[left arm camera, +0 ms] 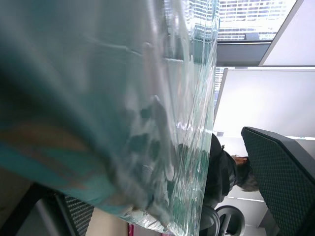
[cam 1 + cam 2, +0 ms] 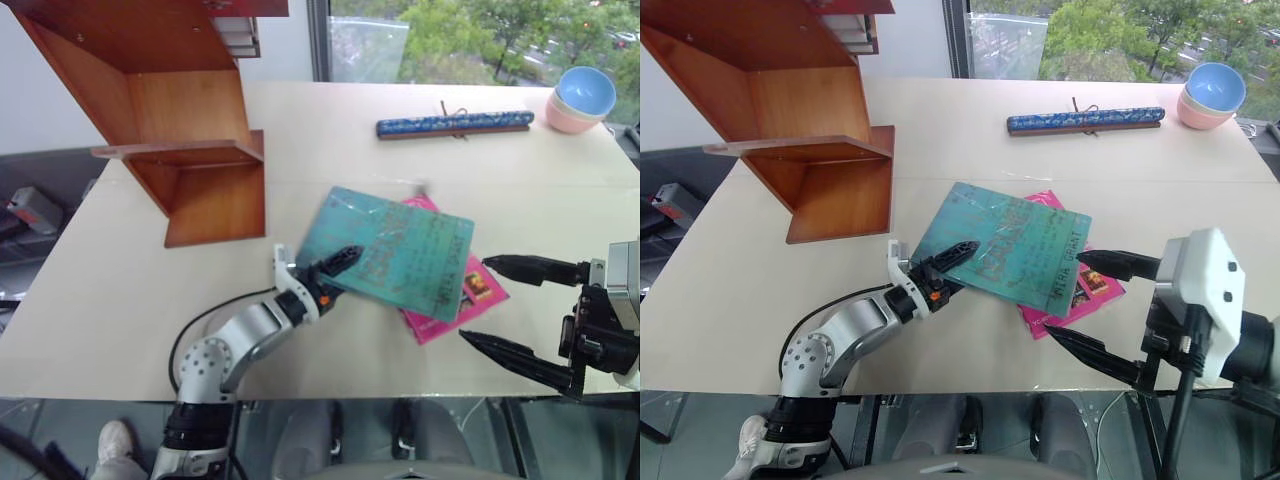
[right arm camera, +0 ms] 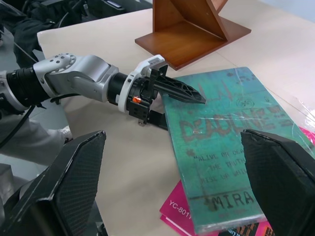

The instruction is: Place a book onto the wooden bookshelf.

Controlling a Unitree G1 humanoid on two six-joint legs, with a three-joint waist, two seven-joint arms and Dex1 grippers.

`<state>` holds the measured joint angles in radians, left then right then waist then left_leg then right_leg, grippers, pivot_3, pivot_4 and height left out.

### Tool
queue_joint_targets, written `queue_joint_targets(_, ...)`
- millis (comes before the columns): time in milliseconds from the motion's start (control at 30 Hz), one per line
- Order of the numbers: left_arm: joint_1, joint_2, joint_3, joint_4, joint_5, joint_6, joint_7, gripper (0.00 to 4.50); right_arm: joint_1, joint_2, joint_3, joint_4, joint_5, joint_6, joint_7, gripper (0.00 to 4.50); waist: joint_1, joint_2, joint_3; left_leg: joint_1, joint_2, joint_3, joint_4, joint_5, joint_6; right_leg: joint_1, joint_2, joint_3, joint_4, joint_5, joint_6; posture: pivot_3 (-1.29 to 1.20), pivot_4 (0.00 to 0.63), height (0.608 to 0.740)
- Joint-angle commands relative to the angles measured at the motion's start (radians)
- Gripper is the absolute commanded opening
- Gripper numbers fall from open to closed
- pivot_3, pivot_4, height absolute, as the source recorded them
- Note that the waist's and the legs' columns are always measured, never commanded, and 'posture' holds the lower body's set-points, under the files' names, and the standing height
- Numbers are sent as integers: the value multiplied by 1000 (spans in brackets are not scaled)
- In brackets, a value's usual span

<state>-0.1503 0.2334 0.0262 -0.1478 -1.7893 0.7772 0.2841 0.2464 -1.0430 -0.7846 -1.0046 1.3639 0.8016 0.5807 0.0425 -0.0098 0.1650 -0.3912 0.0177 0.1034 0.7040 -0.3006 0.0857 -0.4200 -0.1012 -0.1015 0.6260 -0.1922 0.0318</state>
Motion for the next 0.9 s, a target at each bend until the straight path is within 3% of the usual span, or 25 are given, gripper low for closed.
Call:
queue_joint_targets(33, -18, -22, 8, 14, 17, 5, -6, 3683, 5, -8, -3, -15, -6, -39, -2, 4500, 0, 0, 0, 0, 0, 0, 0, 0, 0, 0, 0, 0, 0, 0, 0, 0, 150, 738)
queue_joint_targets(67, -29, -22, 17, 20, 16, 8, -7, 3068, 7, -7, 4, -16, -17, -44, 0, 4500, 0, 0, 0, 0, 0, 0, 0, 0, 0, 0, 0, 0, 0, 0, 0, 0, 150, 738)
queue_joint_targets(100, -42, -19, 26, 28, 21, 10, -10, 2733, 9, -7, 10, -16, -27, -49, 2, 4500, 0, 0, 0, 0, 0, 0, 0, 0, 0, 0, 0, 0, 0, 0, 0, 0, 150, 738)
queue_joint_targets(133, -62, -7, 38, 40, 18, 17, -18, 2683, 10, -5, 20, -15, -41, -55, 3, 4500, 0, 0, 0, 0, 0, -1, 0, 0, 0, 0, 0, -1, 0, 0, 0, 0, 150, 738)
queue_joint_targets(167, -83, 12, 48, 54, 22, 29, -31, 2147, 9, -3, 29, -15, -53, -59, 3, 4500, 0, 0, 0, 0, 0, -1, 0, 0, 0, 0, 0, -1, 0, 0, 0, 0, 150, 738)
queue_joint_targets(200, -108, 33, 60, 77, 30, 44, -49, 2088, 7, -1, 41, -14, -63, -66, 1, 4500, 0, 0, 0, 0, 0, -1, 0, 0, 0, 0, 0, -1, 0, 0, 0, 0, 150, 738)
queue_joint_targets(300, -245, 138, 91, 216, 103, 107, -162, 877, -10, 6, 93, -4, -104, -87, -3, 4500, -2, -1, 0, -1, 0, -2, 0, 0, 0, 0, 1, -3, 0, 0, 0, 0, 150, 738)
queue_joint_targets(467, -471, 258, 57, 497, 247, 289, -399, 877, -43, 16, 172, 16, -173, -116, -2, 4500, -4, -1, 0, -2, 0, -2, 0, 0, 0, -1, 3, -8, 0, -1, 2, 0, 150, 738)
queue_joint_targets(567, -627, 300, -9, 677, 405, 397, -611, 877, -52, 27, 198, 18, -209, -130, -4, 4500, -1, -2, 1, -4, 0, -3, 0, 0, 0, -1, 2, -9, -2, -1, 8, 0, 150, 738)
queue_joint_targets(767, -799, 282, -113, 894, 674, 445, -944, 877, -22, 54, 196, -22, -227, -136, -41, 4500, -3, -4, 2, -7, -2, -5, -1, 0, 0, -1, 2, -12, -5, -2, 11, 0, 150, 738)
queue_joint_targets(900, -867, 244, -175, 977, 825, 391, -1104, 1682, 14, 59, 186, -43, -220, -144, -75, 4500, -3, -4, 2, -7, -2, -6, -1, 0, 0, -1, 2, -12, -5, -3, 12, 0, 150, 738)
